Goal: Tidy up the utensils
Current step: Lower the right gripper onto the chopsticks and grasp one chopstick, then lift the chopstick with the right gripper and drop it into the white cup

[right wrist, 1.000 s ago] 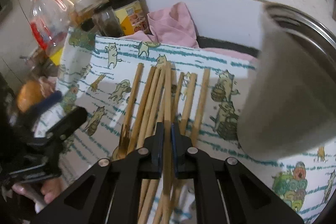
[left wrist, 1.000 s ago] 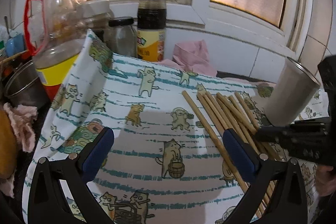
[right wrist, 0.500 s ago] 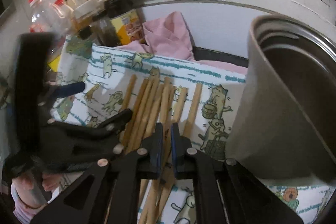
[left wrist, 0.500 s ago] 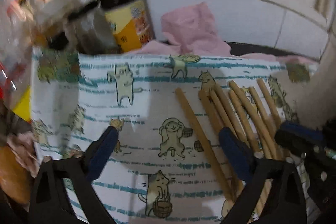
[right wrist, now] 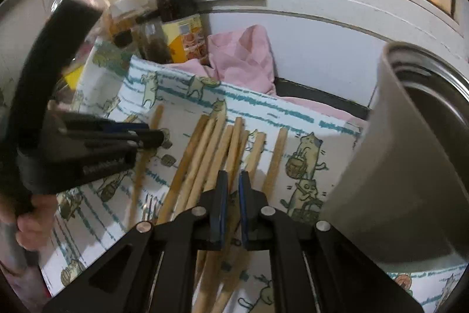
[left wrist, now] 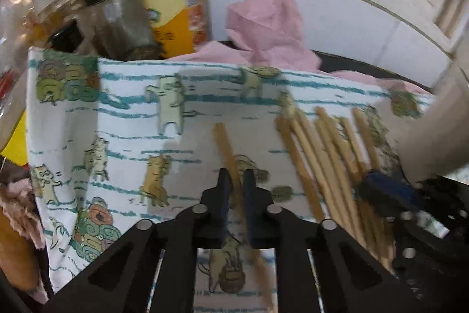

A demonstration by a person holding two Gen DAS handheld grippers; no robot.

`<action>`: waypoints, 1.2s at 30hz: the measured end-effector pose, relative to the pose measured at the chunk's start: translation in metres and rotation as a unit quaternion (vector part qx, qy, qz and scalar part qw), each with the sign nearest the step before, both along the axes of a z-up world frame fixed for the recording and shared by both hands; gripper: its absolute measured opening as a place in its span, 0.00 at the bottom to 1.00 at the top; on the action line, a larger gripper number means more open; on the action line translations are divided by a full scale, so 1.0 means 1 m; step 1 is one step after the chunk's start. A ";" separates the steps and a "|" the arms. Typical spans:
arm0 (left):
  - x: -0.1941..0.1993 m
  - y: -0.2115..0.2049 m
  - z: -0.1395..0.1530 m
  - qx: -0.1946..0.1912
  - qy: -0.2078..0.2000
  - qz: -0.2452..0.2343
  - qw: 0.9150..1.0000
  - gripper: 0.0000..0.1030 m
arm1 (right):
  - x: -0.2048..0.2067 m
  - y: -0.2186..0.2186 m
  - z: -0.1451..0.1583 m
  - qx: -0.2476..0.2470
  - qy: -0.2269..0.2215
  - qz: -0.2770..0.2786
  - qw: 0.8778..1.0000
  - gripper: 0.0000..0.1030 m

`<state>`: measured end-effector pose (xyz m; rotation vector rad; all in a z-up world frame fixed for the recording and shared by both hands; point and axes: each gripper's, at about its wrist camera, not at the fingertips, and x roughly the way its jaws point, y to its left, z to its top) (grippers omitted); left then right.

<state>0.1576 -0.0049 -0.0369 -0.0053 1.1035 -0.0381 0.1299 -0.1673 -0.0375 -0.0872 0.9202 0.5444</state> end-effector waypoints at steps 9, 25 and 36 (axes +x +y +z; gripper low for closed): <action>-0.009 -0.009 -0.003 0.026 0.016 0.000 1.000 0.29 | -0.001 0.001 -0.004 -0.001 0.038 0.008 0.999 0.07; -0.057 -0.031 0.077 -0.005 -0.119 -0.053 0.991 0.06 | -0.035 -0.072 0.085 0.173 -0.076 -0.014 0.982 0.06; -0.100 -0.062 0.208 -0.094 -0.315 -0.078 0.941 0.06 | -0.075 -0.130 0.130 0.272 -0.268 -0.162 0.910 0.06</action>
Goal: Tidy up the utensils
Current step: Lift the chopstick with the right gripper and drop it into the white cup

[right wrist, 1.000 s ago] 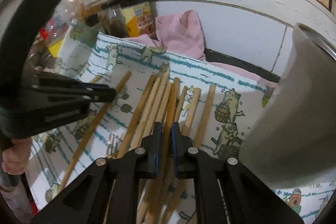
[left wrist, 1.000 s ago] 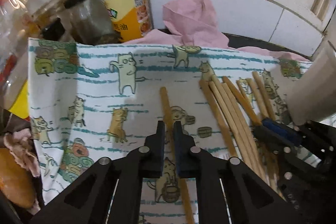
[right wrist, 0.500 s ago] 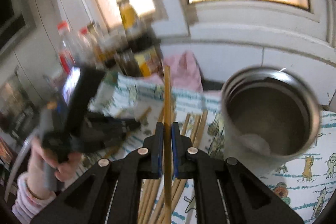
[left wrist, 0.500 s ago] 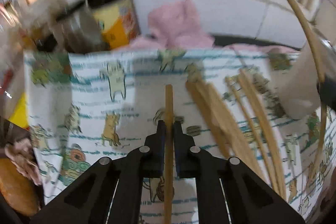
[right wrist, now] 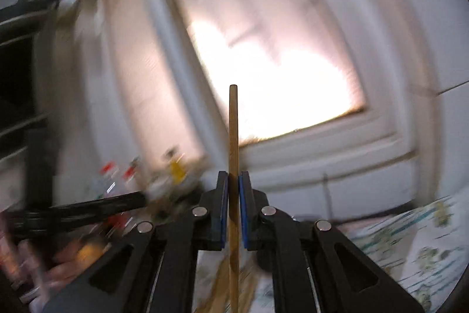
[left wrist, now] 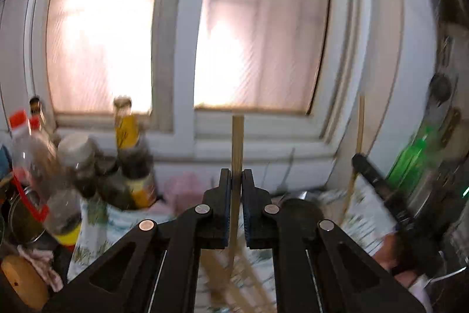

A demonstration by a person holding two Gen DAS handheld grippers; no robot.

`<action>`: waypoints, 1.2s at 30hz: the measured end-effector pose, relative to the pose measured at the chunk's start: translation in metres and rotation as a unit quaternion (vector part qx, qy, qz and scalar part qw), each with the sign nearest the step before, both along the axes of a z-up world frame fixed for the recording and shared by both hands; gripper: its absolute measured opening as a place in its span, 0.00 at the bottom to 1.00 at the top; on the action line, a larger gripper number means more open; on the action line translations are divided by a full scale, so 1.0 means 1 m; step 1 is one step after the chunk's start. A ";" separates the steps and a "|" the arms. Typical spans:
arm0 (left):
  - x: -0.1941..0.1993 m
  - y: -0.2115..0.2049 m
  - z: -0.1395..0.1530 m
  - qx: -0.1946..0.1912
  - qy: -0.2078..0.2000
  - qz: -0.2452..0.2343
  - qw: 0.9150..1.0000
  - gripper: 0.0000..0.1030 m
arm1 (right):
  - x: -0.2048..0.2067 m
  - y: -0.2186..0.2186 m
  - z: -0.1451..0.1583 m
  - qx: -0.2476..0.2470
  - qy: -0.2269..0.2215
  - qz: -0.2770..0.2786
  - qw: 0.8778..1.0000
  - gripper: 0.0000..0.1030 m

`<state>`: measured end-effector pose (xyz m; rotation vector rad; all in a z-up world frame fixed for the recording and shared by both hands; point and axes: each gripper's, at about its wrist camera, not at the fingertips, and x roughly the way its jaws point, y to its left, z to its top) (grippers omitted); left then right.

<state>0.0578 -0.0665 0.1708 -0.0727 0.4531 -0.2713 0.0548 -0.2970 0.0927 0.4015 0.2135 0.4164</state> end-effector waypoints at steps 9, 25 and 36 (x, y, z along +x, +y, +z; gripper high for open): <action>0.001 -0.018 0.045 -0.099 -0.074 -0.063 0.990 0.06 | -0.020 -0.049 0.001 0.140 -0.116 -0.109 0.977 0.06; 0.060 -0.050 -0.042 -0.074 0.022 -0.087 0.993 0.06 | -0.011 -0.064 -0.012 0.147 -0.133 -0.177 0.964 0.06; 0.063 -0.047 -0.069 -0.047 0.032 -0.085 0.995 0.06 | 0.043 -0.036 -0.035 0.048 0.038 -0.095 0.994 0.07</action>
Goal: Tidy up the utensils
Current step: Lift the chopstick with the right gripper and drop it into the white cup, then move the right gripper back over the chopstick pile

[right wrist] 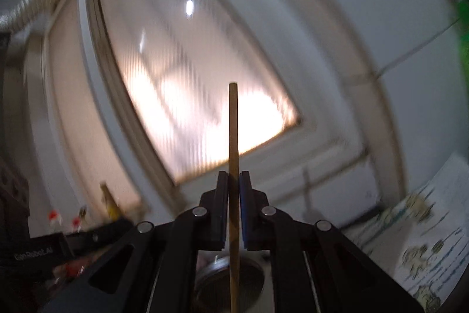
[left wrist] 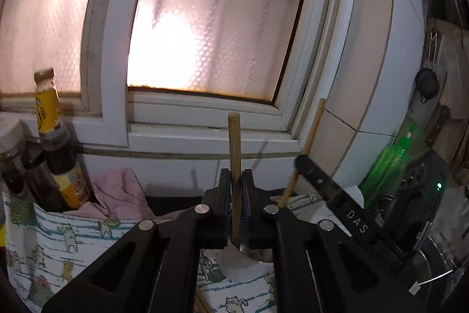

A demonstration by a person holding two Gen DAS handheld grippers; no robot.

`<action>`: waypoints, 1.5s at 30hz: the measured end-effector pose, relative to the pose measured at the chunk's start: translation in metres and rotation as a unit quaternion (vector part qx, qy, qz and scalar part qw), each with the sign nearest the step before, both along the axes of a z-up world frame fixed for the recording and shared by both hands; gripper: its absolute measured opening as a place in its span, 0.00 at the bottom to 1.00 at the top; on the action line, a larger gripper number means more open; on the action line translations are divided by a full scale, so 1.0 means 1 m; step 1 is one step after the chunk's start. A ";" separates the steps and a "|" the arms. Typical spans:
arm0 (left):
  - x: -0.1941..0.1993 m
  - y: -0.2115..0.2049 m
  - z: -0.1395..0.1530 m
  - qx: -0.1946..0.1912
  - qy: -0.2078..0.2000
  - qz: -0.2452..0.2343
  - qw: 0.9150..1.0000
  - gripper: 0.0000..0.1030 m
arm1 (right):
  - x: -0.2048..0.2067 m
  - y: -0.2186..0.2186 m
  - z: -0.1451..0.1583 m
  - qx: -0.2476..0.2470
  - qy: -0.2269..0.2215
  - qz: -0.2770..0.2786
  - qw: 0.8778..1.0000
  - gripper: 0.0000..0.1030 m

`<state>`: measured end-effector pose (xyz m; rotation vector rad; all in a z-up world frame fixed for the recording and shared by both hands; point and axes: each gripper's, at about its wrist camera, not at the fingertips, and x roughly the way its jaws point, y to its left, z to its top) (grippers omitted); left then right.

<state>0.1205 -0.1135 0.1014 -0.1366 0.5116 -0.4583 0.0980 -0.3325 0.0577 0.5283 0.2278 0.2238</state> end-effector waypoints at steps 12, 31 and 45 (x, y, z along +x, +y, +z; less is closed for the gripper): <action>-0.017 -0.002 -0.002 0.064 -0.042 0.034 0.996 0.10 | 0.001 0.008 0.007 -0.054 0.058 0.069 0.994 0.21; -0.073 0.094 0.004 0.062 -0.181 0.179 0.965 1.00 | -0.044 0.020 0.034 -0.104 -0.031 0.017 0.994 0.75; -0.005 0.145 -0.084 0.065 -0.029 0.197 0.978 1.00 | -0.050 0.053 0.025 -0.147 -0.052 0.036 0.987 1.00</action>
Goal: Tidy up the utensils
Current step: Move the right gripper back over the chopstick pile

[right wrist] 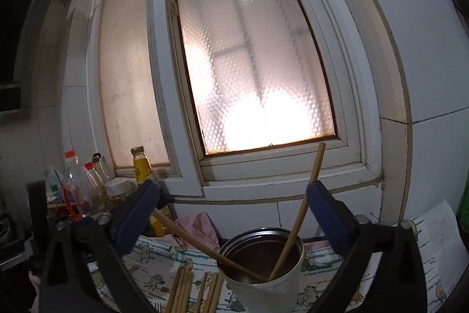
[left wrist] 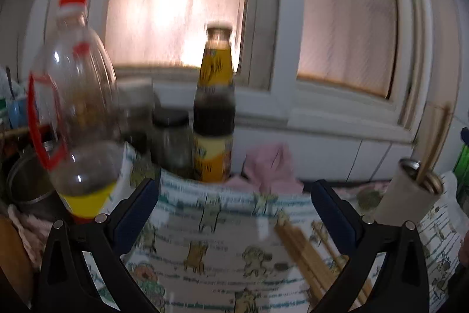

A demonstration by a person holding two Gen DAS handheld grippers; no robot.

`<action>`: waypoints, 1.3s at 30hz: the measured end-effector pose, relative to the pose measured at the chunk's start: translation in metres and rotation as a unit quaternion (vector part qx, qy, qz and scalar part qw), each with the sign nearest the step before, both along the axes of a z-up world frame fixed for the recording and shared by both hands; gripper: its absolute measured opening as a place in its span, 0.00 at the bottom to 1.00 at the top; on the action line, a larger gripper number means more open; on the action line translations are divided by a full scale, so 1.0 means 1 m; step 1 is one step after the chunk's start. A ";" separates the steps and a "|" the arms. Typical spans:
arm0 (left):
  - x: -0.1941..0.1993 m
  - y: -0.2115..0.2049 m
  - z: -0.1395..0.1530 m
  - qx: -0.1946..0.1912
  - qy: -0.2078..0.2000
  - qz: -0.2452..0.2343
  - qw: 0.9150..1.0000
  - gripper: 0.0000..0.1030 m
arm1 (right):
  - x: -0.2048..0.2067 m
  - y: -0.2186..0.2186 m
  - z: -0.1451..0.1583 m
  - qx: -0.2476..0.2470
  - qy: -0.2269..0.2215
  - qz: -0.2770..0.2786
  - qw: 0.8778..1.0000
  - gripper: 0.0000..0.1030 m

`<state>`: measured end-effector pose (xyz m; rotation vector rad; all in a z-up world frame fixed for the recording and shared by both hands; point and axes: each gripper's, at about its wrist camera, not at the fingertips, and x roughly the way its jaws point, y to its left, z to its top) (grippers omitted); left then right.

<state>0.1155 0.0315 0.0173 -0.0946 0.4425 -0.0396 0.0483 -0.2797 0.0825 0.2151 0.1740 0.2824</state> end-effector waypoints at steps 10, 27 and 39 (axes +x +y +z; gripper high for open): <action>0.005 -0.016 -0.026 0.027 0.055 -0.012 0.998 1.00 | 0.006 0.008 -0.012 0.007 0.029 -0.014 0.999 1.00; 0.036 -0.036 -0.051 -0.030 0.163 -0.101 0.981 1.00 | 0.003 0.009 -0.013 0.003 0.025 -0.032 0.999 1.00; 0.070 -0.061 -0.056 0.007 0.215 -0.068 0.974 0.46 | -0.003 0.003 -0.003 -0.007 0.006 -0.041 0.999 0.96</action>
